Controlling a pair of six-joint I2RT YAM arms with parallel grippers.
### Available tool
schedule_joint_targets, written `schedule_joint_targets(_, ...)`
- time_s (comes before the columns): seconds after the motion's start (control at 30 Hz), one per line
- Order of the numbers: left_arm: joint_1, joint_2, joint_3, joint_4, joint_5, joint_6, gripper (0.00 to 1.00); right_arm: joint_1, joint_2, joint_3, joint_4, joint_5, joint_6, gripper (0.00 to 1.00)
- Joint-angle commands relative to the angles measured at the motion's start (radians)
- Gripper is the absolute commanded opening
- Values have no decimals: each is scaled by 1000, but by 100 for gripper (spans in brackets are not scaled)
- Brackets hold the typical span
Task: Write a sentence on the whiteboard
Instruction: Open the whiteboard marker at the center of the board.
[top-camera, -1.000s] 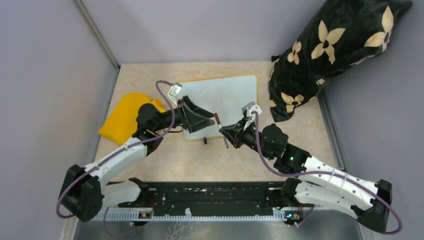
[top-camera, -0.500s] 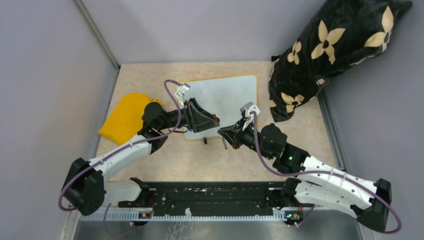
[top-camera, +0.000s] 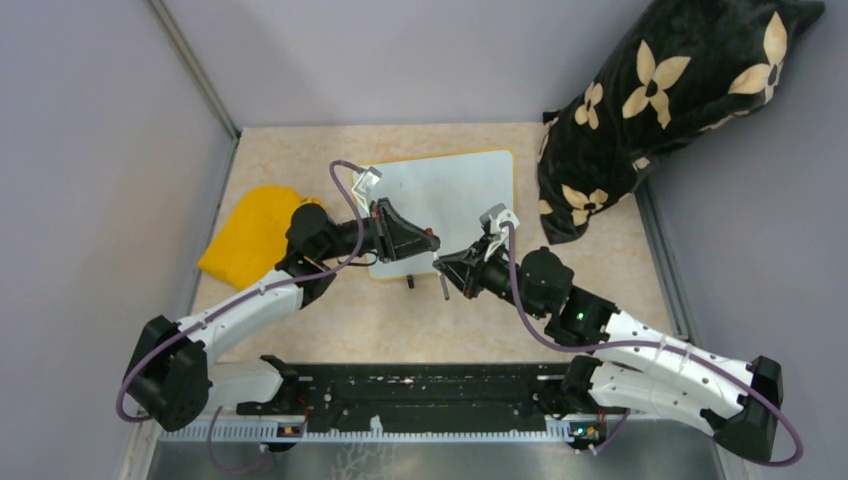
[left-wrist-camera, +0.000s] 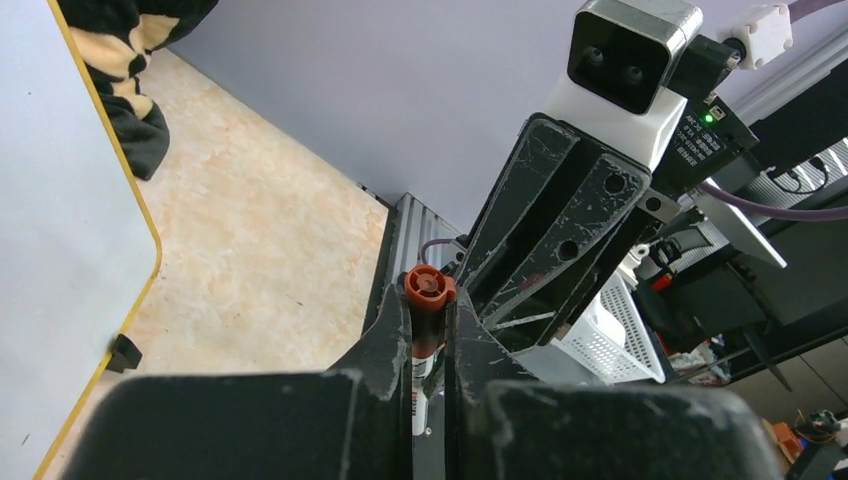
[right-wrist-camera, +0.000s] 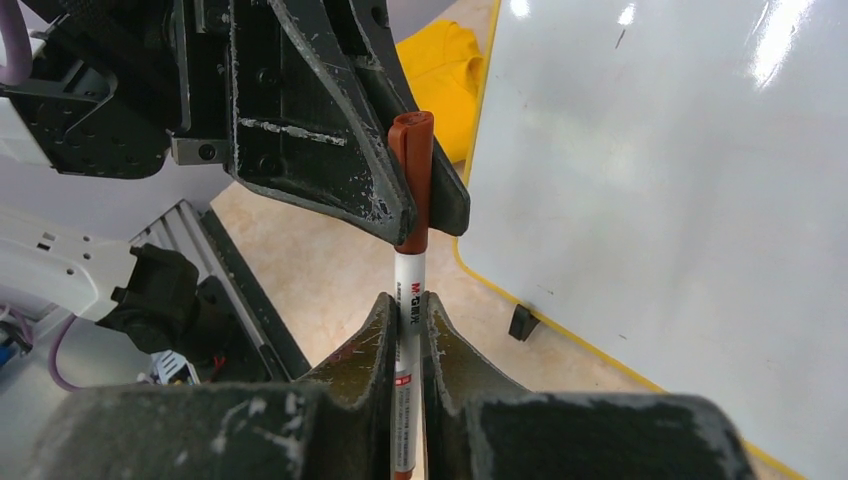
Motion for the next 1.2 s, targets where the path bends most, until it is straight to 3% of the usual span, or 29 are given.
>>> schedule_joint_targets(0.0, -11, -37, 16, -5, -16, 21, 0, 7, 6, 43, 59, -16, 31, 19)
schedule_joint_targets(0.07, -12, -52, 10, -6, -35, 27, 0, 7, 11, 38, 88, -24, 62, 44)
schedule_joint_targets(0.13, -12, -67, 4, -6, -50, 28, 0, 7, 24, 38, 112, -34, 95, 57)
schedule_joint_targets(0.27, -12, -84, 1, -5, -57, 20, 0, 7, 45, 44, 144, -33, 134, 63)
schedule_joint_targets(0.47, -12, -102, -14, -4, -61, 17, 0, 7, 50, 39, 163, 1, 154, 53)
schedule_joint_targets(0.7, -12, -115, -29, 4, -61, 11, 0, 7, 64, 39, 176, 2, 174, 48)
schedule_joint_targets(0.87, -12, -122, -29, 6, -56, 9, 0, 7, 65, 35, 172, -3, 174, 26)
schedule_joint_targets(1.0, -12, -134, -27, 6, -65, 14, 0, 7, 61, 28, 153, -10, 165, 0)
schedule_joint_targets(1.17, -11, -176, -30, 7, -150, 4, 0, 7, 54, 8, 122, -53, 154, 0)
